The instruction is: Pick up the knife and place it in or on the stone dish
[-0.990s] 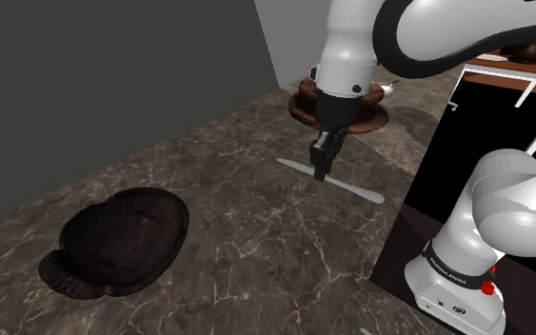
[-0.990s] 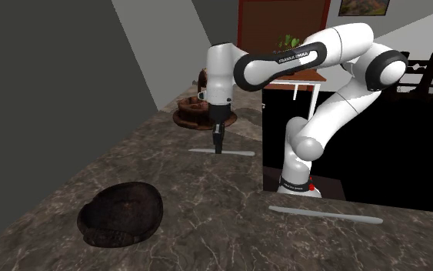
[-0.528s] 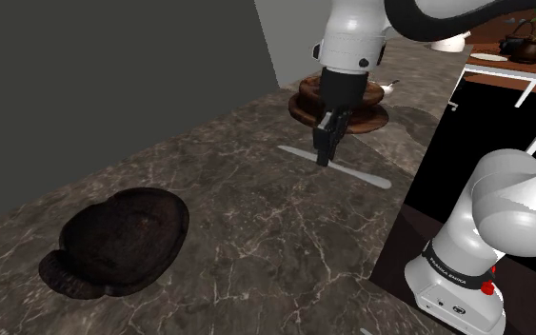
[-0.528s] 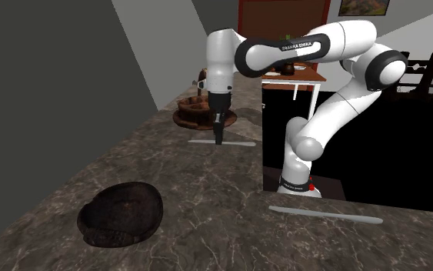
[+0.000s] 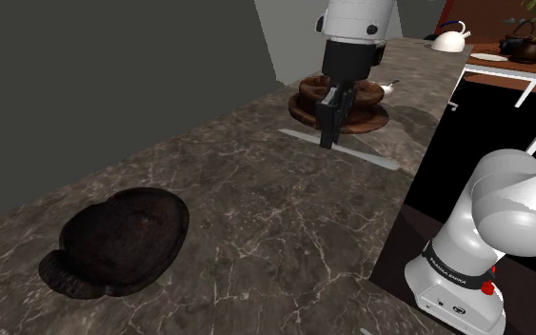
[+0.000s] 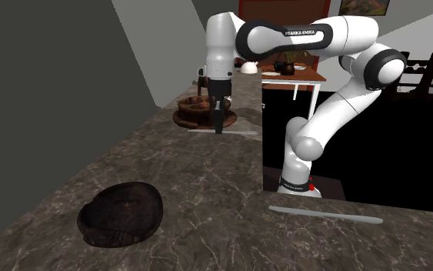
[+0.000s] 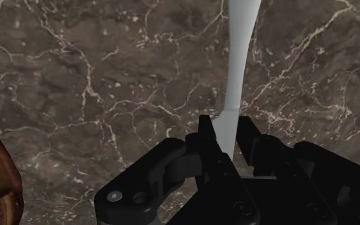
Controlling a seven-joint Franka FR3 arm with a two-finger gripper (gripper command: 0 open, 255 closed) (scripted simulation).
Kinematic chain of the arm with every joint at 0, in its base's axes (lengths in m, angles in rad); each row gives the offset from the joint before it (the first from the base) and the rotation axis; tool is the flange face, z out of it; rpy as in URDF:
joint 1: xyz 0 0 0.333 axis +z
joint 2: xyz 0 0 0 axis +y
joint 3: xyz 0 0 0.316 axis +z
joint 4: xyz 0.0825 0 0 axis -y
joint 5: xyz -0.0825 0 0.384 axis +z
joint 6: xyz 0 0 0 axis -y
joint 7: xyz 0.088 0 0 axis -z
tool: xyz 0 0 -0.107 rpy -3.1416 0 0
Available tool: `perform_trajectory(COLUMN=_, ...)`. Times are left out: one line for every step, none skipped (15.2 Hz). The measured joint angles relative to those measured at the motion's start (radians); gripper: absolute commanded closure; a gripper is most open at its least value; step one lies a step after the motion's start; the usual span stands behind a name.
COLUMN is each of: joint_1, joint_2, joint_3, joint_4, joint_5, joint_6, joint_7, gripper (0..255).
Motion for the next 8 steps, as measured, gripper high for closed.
perform_trajectory(joint_1=-0.001, joint_2=0.003, joint_3=-0.002, joint_4=0.018, joint_5=-0.002, joint_6=-0.015, joint_7=0.002, gripper=255)
perform_trajectory(joint_1=-0.001, joint_2=0.008, joint_3=-0.002, joint_4=0.034, joint_5=-0.003, joint_6=-0.026, joint_7=0.005, gripper=255)
perform_trajectory(joint_1=-0.002, joint_2=0.01, joint_3=-0.003, joint_4=0.049, joint_5=-0.005, joint_6=-0.039, joint_7=0.008, gripper=255)
perform_trajectory(joint_1=-0.002, joint_2=0.01, joint_3=-0.004, joint_4=0.06, joint_5=-0.005, joint_6=-0.049, joint_7=0.01, gripper=255)
perform_trajectory(joint_1=-0.002, joint_2=0.014, joint_3=-0.005, joint_4=0.076, joint_5=-0.006, joint_6=-0.061, joint_7=0.013, gripper=255)
perform_trajectory(joint_1=-0.004, joint_2=0.017, joint_3=-0.009, joint_4=0.09, joint_5=-0.009, joint_6=-0.073, joint_7=0.011, gripper=255)
perform_trajectory(joint_1=-0.005, joint_2=0.02, joint_3=-0.011, joint_4=0.108, joint_5=-0.012, joint_6=-0.087, joint_7=0.013, gripper=255)
perform_trajectory(joint_1=-0.006, joint_2=0.027, joint_3=-0.013, joint_4=0.13, joint_5=-0.014, joint_6=-0.102, joint_7=0.015, gripper=255)
